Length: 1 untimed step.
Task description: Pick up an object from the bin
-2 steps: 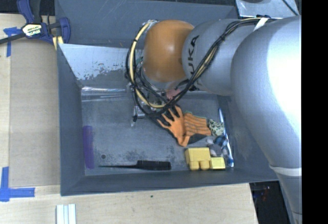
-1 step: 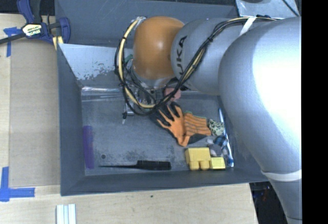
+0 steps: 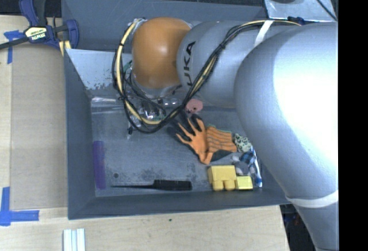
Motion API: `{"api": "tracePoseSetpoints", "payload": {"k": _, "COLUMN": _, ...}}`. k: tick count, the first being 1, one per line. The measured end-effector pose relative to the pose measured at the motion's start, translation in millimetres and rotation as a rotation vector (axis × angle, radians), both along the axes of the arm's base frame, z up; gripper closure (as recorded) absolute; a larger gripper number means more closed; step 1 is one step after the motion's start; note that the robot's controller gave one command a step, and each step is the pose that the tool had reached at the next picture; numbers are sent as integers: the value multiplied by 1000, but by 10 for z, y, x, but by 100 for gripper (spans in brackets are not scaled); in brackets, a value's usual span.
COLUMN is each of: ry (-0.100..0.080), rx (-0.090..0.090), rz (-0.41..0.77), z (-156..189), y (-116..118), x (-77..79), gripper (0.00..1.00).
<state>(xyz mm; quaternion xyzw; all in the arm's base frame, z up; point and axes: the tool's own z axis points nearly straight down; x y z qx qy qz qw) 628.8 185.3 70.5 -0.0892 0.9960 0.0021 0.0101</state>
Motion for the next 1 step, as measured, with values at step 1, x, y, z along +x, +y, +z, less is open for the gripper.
{"api": "tracePoseSetpoints", "payload": {"k": 1, "ry": 5, "rx": 1, "rz": -205, "z": 15, "y": -888, "x": -21, "gripper": 100}}
